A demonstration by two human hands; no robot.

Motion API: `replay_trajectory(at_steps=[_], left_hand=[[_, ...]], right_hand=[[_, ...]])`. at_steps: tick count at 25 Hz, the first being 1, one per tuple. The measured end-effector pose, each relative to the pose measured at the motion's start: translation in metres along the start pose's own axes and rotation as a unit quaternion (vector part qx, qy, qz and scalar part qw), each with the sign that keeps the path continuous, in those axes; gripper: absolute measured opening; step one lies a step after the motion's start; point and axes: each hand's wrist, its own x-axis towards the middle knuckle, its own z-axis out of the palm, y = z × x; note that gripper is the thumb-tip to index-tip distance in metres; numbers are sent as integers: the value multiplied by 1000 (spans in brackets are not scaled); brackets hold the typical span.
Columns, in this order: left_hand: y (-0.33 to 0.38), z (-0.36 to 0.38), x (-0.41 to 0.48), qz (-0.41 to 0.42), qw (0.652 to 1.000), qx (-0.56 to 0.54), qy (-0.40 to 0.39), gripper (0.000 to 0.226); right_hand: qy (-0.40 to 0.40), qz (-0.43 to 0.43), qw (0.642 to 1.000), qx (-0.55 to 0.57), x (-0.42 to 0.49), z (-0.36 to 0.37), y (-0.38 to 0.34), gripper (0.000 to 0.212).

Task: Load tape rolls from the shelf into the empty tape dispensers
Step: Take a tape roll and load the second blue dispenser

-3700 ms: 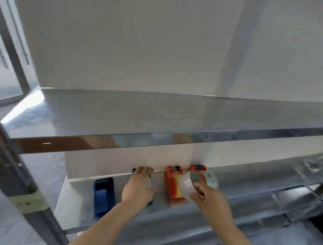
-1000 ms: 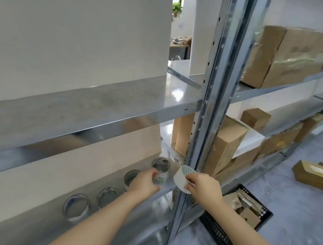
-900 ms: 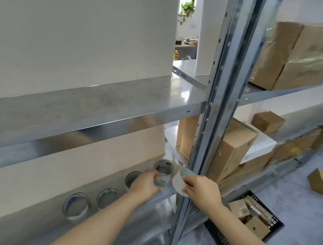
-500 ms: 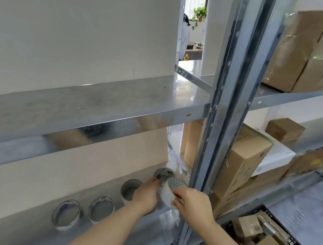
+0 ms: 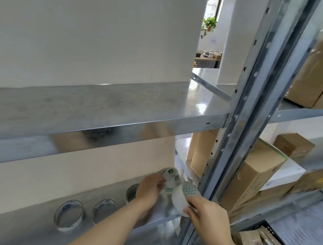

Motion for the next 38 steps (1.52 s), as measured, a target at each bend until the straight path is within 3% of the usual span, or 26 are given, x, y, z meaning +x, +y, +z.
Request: replay_trajectory(at_steps=[8, 15, 18, 22, 25, 28, 32, 38], left_hand=[[-11, -94, -45, -31, 985, -102, 134, 25], [-43, -159, -108, -74, 946, -225, 223, 16], [-61, -179, -130, -100, 929, -247, 257, 15], [-87, -200, -165, -120, 909, -269, 296, 18], [-101, -216, -196, -132, 895, -279, 322, 15], [-117, -234, -234, -144, 882, -279, 351, 12], [-146, -265, -304, -184, 848, -256, 426, 15], [-198, -310, -415, -253, 753, -273, 542, 24]], right_hand=[[-32, -18, 996, -80, 40, 21, -37, 6], [-138, -8, 983, -122, 85, 59, -40, 21], [-162, -107, 951, -239, 89, 71, -31, 33], [-162, -168, 957, -174, 92, 54, -52, 26], [-102, -151, 978, -97, 92, 34, -106, 29], [-46, -250, 965, -72, 81, 21, -190, 25], [-71, -345, 936, -17, 62, 18, -309, 24], [-111, -435, 893, 38, 12, 26, -447, 30]])
